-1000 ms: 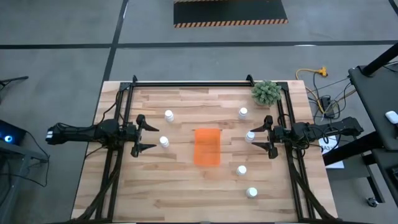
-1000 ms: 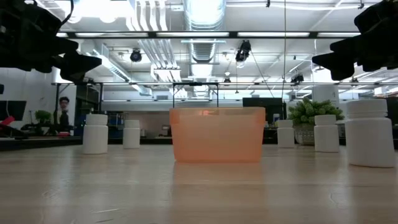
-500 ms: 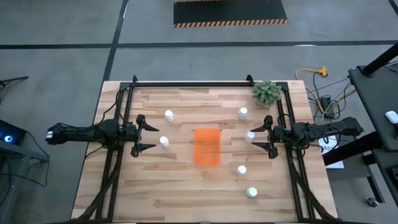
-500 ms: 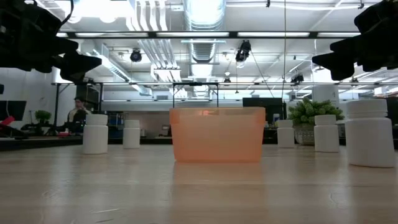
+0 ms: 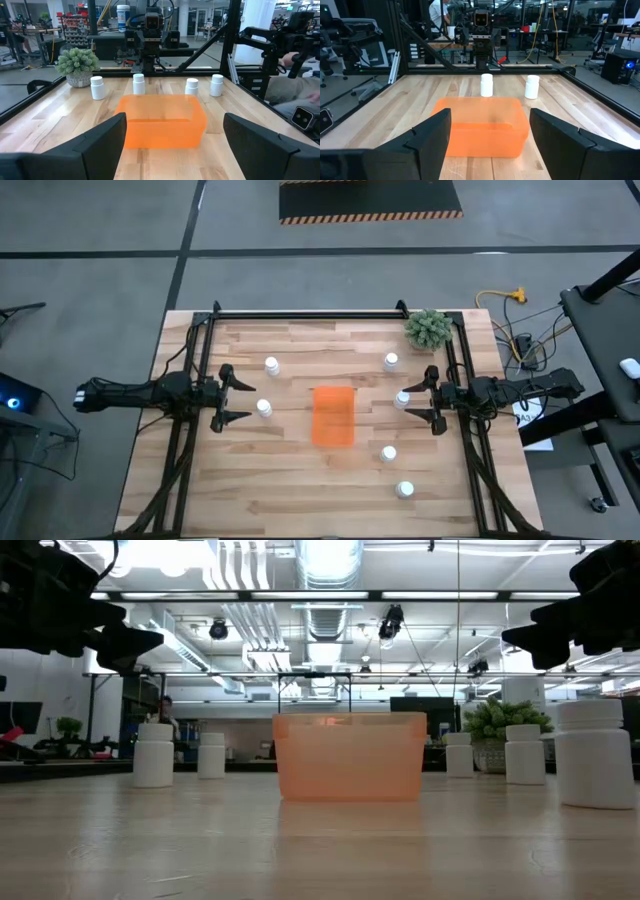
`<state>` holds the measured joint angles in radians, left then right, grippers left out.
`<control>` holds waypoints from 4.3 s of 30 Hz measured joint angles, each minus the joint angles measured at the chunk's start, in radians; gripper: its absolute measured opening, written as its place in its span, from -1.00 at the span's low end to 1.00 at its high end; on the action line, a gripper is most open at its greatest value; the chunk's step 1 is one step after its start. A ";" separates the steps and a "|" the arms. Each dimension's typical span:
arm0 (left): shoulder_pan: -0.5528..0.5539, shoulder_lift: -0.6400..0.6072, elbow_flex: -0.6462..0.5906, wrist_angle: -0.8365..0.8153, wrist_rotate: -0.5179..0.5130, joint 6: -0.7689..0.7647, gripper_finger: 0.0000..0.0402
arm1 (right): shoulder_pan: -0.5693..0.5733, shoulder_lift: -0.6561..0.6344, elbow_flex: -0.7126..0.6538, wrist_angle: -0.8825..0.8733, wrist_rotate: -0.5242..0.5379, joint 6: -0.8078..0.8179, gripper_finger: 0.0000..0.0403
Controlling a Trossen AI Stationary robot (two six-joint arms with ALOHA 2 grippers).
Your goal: Pick and place pill bottles into a basket
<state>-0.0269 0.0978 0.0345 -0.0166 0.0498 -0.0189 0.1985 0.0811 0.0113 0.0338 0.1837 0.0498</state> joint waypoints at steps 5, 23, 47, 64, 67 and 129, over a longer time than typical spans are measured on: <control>0.000 0.000 0.000 0.000 0.000 0.000 0.57 | 0.000 0.000 0.000 0.000 0.000 0.000 0.29; 0.000 0.000 0.000 0.000 0.000 0.000 0.57 | 0.000 0.000 0.000 0.000 0.000 0.002 0.29; 0.000 0.000 0.000 0.000 0.000 0.000 0.57 | 0.000 0.000 0.000 0.000 0.000 0.000 0.29; 0.000 0.000 0.000 0.000 0.000 0.000 0.57 | 0.000 0.000 0.000 0.000 0.000 0.000 0.29; 0.000 0.000 0.000 0.000 0.000 0.000 0.57 | 0.000 0.000 0.000 0.000 0.000 0.000 0.29; 0.000 0.000 0.000 0.000 0.000 0.000 0.57 | -0.001 0.000 0.000 0.187 0.001 -0.137 0.29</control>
<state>-0.0265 0.0977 0.0341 -0.0170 0.0498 -0.0189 0.1978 0.0811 0.0113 0.2205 0.1844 -0.0872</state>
